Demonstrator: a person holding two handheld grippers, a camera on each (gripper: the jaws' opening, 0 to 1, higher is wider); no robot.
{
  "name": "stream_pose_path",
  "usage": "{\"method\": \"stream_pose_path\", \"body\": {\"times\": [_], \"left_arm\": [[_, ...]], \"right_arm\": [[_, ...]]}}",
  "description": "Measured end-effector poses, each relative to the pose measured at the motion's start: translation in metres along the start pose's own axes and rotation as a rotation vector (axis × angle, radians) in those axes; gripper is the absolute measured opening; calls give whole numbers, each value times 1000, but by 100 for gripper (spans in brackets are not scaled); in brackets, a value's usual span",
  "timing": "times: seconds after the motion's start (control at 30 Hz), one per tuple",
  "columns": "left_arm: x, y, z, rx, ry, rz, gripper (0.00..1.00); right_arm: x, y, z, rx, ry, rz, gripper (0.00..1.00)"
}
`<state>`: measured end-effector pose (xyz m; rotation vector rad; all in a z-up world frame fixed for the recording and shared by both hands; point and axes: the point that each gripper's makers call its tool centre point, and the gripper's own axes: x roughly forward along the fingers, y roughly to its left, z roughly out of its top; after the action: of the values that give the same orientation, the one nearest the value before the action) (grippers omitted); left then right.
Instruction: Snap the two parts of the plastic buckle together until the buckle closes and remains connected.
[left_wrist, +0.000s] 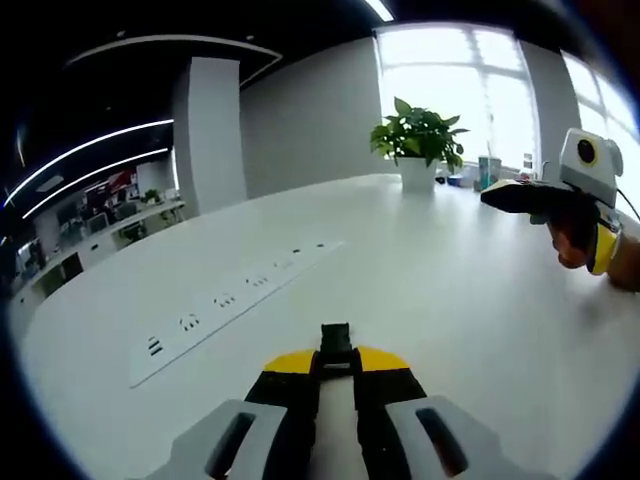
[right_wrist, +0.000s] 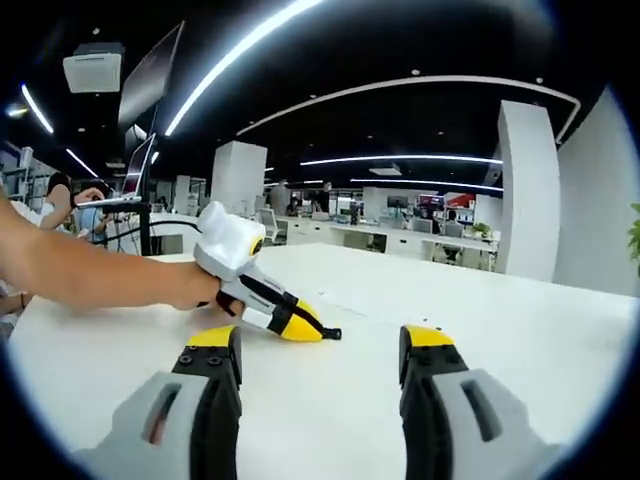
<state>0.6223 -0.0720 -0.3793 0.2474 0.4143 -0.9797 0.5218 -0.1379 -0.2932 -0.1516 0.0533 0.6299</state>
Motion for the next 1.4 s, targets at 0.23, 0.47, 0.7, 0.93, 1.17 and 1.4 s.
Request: {"method": "stream_pose_path", "body": {"times": [0.23, 0.47, 0.7, 0.93, 1.17, 1.4], "left_arm": [[-4, -2, 11, 65, -49, 21, 36], [-60, -23, 84, 88, -408, 63, 85], [-115, -93, 76, 95, -465, -30, 95], [-137, -127, 17, 2, -269, -125, 100], [-153, -107, 5, -20, -279, -39, 100], [-159, -96, 6, -38, -291, -11, 99]], "right_arm": [[1, 2, -5, -1, 16, 9, 63], [2, 6, -11, 13, 42, 24, 74], [5, 13, -14, 24, 50, 42, 78], [4, 21, -21, 39, 91, 60, 78], [1, 15, -15, 21, 68, 31, 80], [-2, 4, -8, 22, 35, -7, 80]]}}
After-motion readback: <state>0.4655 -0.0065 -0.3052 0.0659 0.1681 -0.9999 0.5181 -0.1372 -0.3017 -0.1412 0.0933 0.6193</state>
